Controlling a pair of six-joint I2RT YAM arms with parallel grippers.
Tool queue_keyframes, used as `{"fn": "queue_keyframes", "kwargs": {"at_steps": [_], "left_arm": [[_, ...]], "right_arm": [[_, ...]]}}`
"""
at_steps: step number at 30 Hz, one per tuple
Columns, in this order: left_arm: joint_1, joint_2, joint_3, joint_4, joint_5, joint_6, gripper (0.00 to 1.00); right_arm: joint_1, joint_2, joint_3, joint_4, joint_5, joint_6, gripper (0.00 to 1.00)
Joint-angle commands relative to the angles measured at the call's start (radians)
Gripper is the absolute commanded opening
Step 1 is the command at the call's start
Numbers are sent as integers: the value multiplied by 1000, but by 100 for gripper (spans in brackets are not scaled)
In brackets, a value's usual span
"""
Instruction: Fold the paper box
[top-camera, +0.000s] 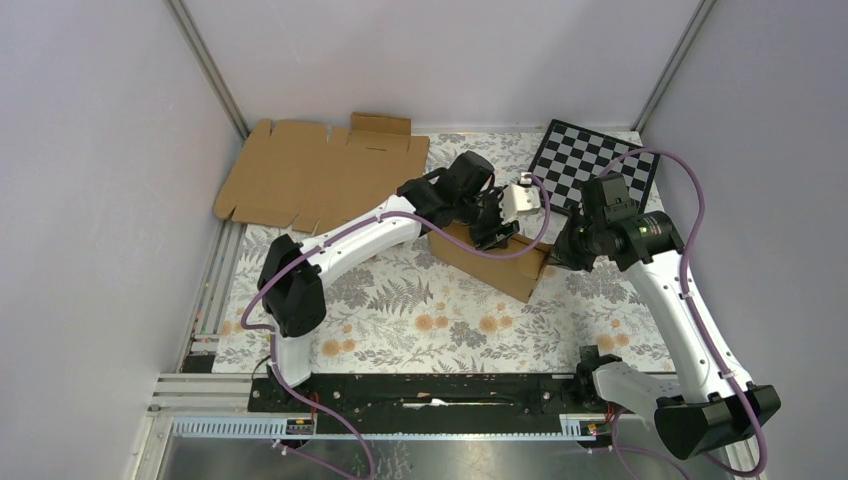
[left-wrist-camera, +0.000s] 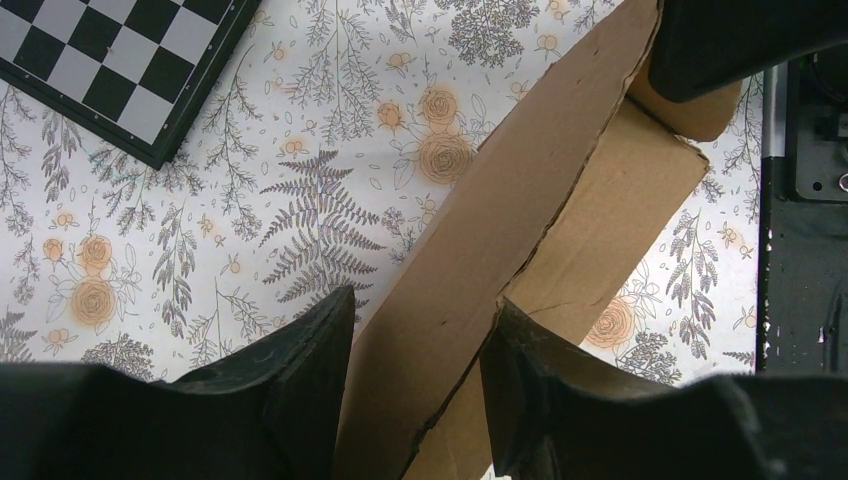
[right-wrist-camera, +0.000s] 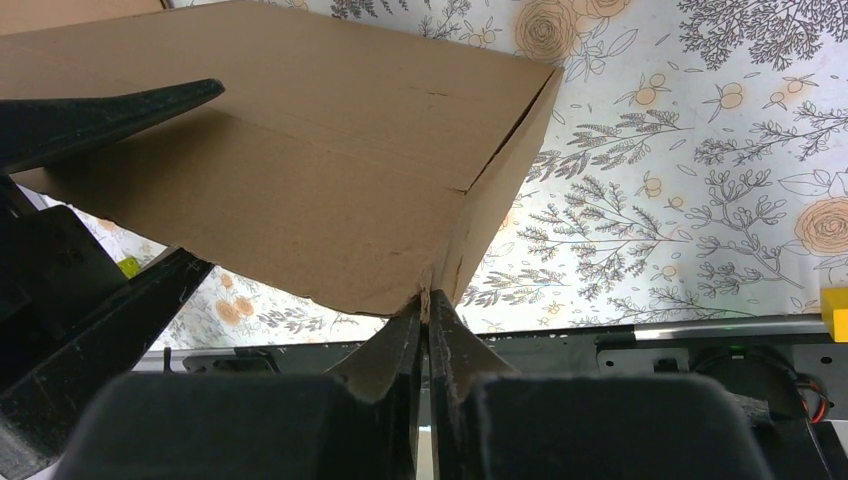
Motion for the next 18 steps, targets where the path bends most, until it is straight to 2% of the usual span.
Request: {"fn": "queue_keyframes", "kwargs": {"at_steps": [1,6,12,18], "left_arm": [[-2,52,-33,-4,-60,25,47],[-1,53,-30,-4,-66,16,47],[-2,60,-22,-4,-73,10,47],[-2,61,-25,-4,-84,5,47]], "right_arm": [[-2,-43,28,40,-95,36,6],[-2,-65,-44,73,-58,40,0],[-2,-131,-192,190,-106,55,0],[-2,-162,-252,197,-90,27,0]]}}
